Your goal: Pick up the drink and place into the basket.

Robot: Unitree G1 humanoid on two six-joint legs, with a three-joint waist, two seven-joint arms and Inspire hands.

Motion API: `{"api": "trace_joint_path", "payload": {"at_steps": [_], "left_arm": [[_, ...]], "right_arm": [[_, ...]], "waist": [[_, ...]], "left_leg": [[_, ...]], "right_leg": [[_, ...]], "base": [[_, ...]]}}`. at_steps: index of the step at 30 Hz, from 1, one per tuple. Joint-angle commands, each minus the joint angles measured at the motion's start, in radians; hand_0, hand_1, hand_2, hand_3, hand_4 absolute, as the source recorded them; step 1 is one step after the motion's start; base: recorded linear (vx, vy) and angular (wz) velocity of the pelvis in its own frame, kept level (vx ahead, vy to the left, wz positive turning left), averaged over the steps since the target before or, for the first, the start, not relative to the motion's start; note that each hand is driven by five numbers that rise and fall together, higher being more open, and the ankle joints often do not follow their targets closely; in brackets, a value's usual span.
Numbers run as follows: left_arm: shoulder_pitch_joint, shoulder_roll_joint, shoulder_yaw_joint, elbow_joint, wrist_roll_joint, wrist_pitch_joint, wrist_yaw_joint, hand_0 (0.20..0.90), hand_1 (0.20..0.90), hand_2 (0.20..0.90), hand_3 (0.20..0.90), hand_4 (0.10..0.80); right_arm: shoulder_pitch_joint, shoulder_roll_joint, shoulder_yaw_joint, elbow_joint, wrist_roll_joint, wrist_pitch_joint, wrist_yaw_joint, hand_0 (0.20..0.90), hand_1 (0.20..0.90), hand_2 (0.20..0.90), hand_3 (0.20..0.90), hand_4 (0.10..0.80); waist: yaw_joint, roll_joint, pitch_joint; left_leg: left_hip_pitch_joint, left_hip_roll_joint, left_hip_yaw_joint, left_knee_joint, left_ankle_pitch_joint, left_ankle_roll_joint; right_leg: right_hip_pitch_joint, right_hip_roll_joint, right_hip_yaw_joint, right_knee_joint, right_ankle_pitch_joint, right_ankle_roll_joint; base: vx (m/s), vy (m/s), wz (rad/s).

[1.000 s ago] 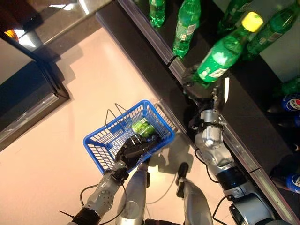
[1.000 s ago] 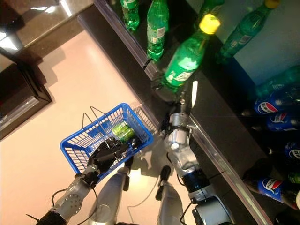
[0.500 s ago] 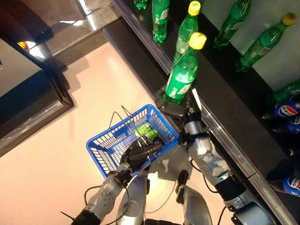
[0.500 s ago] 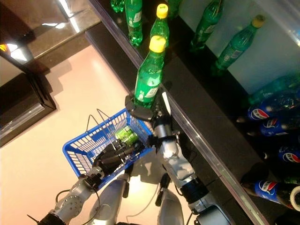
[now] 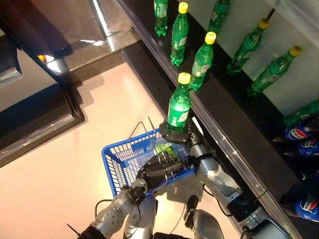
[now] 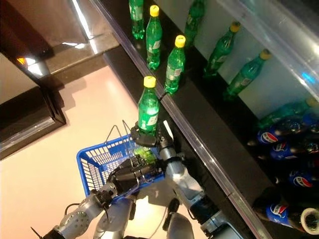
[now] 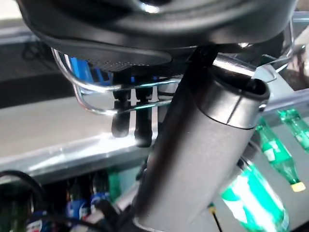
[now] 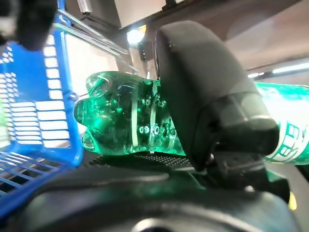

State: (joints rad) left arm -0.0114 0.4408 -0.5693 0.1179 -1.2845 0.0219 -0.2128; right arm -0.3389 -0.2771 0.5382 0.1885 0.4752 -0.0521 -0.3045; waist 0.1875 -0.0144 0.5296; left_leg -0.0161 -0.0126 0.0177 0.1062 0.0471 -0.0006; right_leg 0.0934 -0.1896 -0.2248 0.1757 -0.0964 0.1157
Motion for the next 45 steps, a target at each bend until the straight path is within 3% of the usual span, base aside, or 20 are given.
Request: {"api": "trace_joint_path", "payload": {"at_steps": [1, 10, 18, 24, 33, 39, 45], "left_arm": [[0.002, -0.128, -0.060, -0.472, -0.033, -0.069, -0.325, 0.300, 0.300, 0.300, 0.200, 0.100], [0.092, -0.114, -0.056, -0.460, -0.014, -0.056, -0.368, 0.300, 0.300, 0.300, 0.200, 0.100], [0.104, -0.091, -0.026, -0.466, -0.006, -0.060, -0.419, 0.300, 0.300, 0.300, 0.200, 0.100], [0.113, -0.073, 0.002, -0.504, -0.008, -0.068, -0.456, 0.300, 0.300, 0.300, 0.200, 0.100], [0.120, -0.080, 0.050, -0.553, -0.089, 0.007, -0.470, 0.300, 0.300, 0.300, 0.200, 0.100], [0.126, -0.103, 0.018, -0.544, -0.139, 0.093, -0.488, 0.300, 0.300, 0.300, 0.200, 0.100], [0.109, -0.119, -0.043, -0.524, -0.130, 0.113, -0.530, 0.300, 0.300, 0.300, 0.200, 0.100]], "right_arm": [[-0.023, 0.051, 0.047, -0.081, 0.022, -0.111, 0.016, 0.300, 0.300, 0.300, 0.200, 0.100], [0.096, 0.065, 0.033, -0.006, -0.026, -0.161, -0.059, 0.300, 0.300, 0.300, 0.200, 0.100], [0.120, 0.049, -0.017, 0.017, -0.040, -0.202, -0.096, 0.300, 0.300, 0.300, 0.200, 0.100], [0.143, 0.045, -0.061, 0.018, -0.026, -0.251, -0.145, 0.300, 0.300, 0.300, 0.200, 0.100], [0.178, 0.055, -0.087, 0.044, -0.045, -0.244, -0.144, 0.300, 0.300, 0.300, 0.200, 0.100], [0.155, 0.068, -0.063, 0.096, -0.048, -0.219, -0.121, 0.300, 0.300, 0.300, 0.200, 0.100], [0.111, 0.094, -0.020, 0.178, -0.018, -0.191, -0.101, 0.300, 0.300, 0.300, 0.200, 0.100]], "waist": [[-0.003, 0.005, -0.242], [-0.001, 0.008, -0.276], [0.003, 0.003, -0.269], [0.008, 0.005, -0.264], [0.013, 0.011, -0.273], [0.019, 0.012, -0.277], [0.027, 0.013, -0.274]], "left_leg": [[-0.029, 0.079, -0.024, 0.198, -0.088, -0.067], [0.013, 0.073, -0.011, 0.172, -0.082, -0.054], [-0.004, 0.066, -0.014, 0.183, -0.081, -0.044], [-0.016, 0.064, -0.016, 0.195, -0.081, -0.042], [-0.021, 0.061, -0.021, 0.205, -0.085, -0.044], [-0.020, 0.061, -0.031, 0.210, -0.085, -0.045], [-0.030, 0.054, -0.040, 0.223, -0.086, -0.046]], "right_leg": [[0.002, -0.086, -0.034, -0.030, 0.146, 0.023], [0.017, -0.096, -0.032, -0.029, 0.162, 0.058], [-0.001, -0.108, -0.040, -0.025, 0.185, 0.076], [-0.007, -0.113, -0.053, -0.019, 0.191, 0.080], [-0.005, -0.114, -0.058, -0.019, 0.188, 0.073], [0.000, -0.114, -0.059, -0.017, 0.187, 0.067], [-0.001, -0.115, -0.063, -0.011, 0.188, 0.065]], "base": [[0.168, 0.066, 0.14], [0.075, 0.040, 0.03], [0.000, 0.000, 0.00], [0.000, -0.003, 0.03], [-0.001, -0.004, 0.03], [0.019, -0.003, 0.00], [0.034, 0.005, 0.02]]}}
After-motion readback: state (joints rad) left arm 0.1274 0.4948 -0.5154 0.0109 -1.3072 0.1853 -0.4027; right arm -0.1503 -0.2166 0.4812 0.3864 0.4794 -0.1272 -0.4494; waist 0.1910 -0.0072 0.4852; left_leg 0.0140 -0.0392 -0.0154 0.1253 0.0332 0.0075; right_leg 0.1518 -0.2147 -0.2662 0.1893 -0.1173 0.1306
